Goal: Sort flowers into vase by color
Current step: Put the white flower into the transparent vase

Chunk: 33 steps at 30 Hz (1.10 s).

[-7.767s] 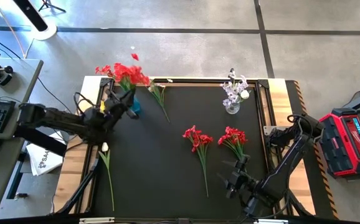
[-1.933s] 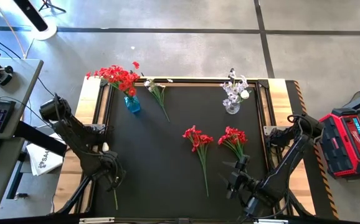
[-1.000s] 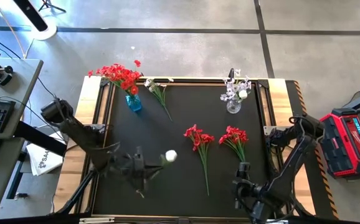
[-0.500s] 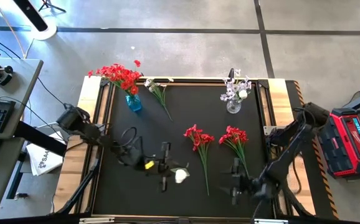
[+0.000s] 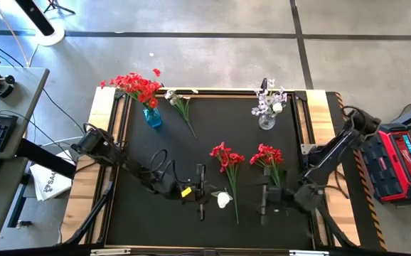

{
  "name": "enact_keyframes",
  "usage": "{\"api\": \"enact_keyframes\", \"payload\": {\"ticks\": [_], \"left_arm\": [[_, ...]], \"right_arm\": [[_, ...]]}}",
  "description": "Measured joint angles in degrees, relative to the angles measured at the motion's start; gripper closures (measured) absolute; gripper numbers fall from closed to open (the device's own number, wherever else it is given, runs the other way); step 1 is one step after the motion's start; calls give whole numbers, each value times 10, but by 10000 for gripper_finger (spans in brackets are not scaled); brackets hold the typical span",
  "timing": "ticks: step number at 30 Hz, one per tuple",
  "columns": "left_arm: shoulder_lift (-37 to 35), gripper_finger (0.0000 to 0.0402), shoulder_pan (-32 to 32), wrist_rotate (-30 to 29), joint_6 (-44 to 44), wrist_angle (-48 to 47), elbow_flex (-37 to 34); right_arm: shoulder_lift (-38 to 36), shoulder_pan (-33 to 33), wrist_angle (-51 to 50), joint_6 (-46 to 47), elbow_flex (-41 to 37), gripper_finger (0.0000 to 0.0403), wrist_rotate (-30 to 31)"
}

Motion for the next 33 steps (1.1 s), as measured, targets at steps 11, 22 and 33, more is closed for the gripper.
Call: {"api": "enact_keyframes", "payload": {"ticks": [11,22,33], "left_arm": [[3,401,2,-20,-5,-24,10],[3,400,2,-21,-6,-25,10],[0,298,13,-186,-97,-164,10]], "right_arm": [[57,-20,-81,-43,132,175,13],[63,-36,-107,-31,155,317,-17],[6,24,-172,-85,155,397,235]]}}
